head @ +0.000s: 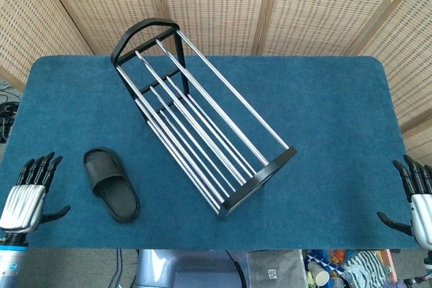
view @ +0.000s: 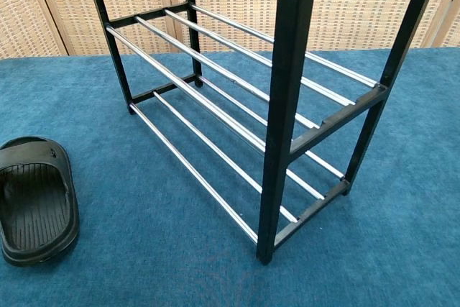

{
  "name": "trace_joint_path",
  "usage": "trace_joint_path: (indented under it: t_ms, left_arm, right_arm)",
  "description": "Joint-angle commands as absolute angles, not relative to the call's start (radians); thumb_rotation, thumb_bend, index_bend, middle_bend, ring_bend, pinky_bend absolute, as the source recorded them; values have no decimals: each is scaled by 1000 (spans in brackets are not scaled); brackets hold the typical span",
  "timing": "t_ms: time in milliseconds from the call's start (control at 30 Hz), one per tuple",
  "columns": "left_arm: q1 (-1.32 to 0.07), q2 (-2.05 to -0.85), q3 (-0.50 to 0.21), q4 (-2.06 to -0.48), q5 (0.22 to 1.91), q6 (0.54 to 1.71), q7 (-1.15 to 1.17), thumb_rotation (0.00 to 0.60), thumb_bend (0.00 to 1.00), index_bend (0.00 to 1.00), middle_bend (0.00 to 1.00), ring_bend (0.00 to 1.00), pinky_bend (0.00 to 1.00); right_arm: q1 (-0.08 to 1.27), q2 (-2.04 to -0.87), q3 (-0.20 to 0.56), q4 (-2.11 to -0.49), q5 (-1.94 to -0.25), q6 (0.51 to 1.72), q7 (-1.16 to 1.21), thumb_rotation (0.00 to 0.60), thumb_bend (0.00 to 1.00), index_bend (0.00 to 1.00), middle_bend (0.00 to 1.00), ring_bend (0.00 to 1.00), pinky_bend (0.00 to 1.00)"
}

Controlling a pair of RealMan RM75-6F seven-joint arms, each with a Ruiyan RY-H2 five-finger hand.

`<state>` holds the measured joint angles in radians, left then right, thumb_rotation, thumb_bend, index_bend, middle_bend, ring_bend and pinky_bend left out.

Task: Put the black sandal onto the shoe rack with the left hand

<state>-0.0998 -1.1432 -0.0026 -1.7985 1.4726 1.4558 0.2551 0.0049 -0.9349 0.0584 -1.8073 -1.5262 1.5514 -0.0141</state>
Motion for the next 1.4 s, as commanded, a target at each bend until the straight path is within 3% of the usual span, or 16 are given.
trace_joint_path:
  t_ms: [33,300,333,400,467,533,700,1100,1400]
  left_arm:
    - [-99,-1143,-2,-1799,1472,1456,254,600,117,0,0,0,0]
    - [-99,-1141,0,-1797,1471,1446,229,600,128,0,0,0,0]
    - [-100,-1142,0,-1796,1466,1437,213,600,206,0,0,0,0]
    - [-110,-1141,2,-1795,1448,1400,157,600,501,0,0,0,0]
    - [-131,-1131,-2,-1790,1408,1328,48,600,866,0,0,0,0]
    - [-160,-1121,-19,-1769,1339,1234,-80,600,977,0,0,0,0]
    - [-194,-1149,-62,-1669,1224,1125,-210,600,995,0,0,0,0]
    - [-202,-1232,-89,-1565,1144,1042,-351,600,995,0,0,0,0]
    - [-230,-1320,-158,-1516,1137,963,-587,600,1000,0,0,0,0]
  right_arm:
    - [5,-936,59,-1808,-1526,1552,-14,600,0,0,0,0,0]
    - [5,-935,57,-1809,-1526,1548,-15,600,0,0,0,0,0]
    - [5,-935,58,-1811,-1527,1549,-14,600,0,0,0,0,0]
    - [5,-934,58,-1814,-1530,1552,-12,600,0,0,0,0,0]
    - [4,-933,57,-1816,-1533,1555,-11,600,0,0,0,0,0]
    - [5,-932,56,-1816,-1534,1552,-10,600,0,0,0,0,0]
    - [5,-928,57,-1816,-1531,1551,-2,600,0,0,0,0,0]
    - [4,-921,57,-1815,-1530,1549,20,600,0,0,0,0,0]
    - [4,-915,55,-1815,-1533,1547,36,600,0,0,0,0,0]
